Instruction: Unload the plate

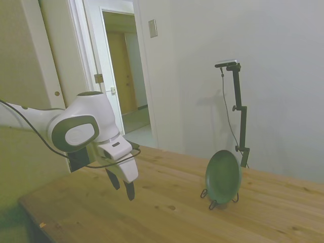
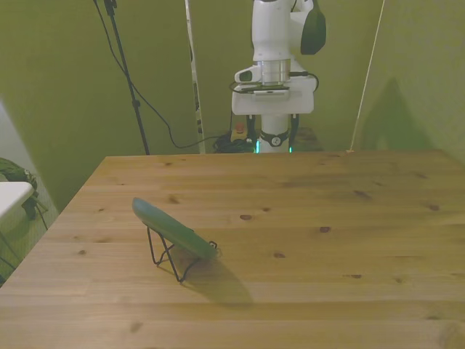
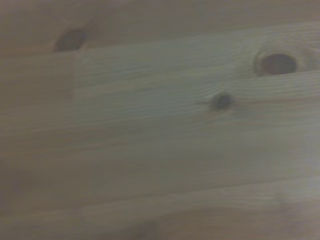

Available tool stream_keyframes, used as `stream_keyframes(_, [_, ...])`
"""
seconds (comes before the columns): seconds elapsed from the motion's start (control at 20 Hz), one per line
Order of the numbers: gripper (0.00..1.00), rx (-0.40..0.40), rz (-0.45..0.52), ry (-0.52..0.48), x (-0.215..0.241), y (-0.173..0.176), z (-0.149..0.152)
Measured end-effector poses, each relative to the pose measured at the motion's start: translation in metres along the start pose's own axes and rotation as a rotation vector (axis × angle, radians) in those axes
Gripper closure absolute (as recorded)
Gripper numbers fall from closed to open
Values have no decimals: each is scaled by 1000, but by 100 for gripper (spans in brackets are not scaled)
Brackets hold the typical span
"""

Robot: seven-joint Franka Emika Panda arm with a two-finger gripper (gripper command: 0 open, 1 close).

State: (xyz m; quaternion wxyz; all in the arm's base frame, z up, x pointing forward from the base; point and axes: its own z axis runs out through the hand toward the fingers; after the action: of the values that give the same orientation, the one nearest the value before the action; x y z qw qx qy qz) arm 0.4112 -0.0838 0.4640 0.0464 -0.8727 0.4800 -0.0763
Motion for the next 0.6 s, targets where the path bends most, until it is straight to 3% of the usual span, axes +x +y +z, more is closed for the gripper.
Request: stream_keyframes(0.6, [0, 44, 154, 70, 139, 46, -78])
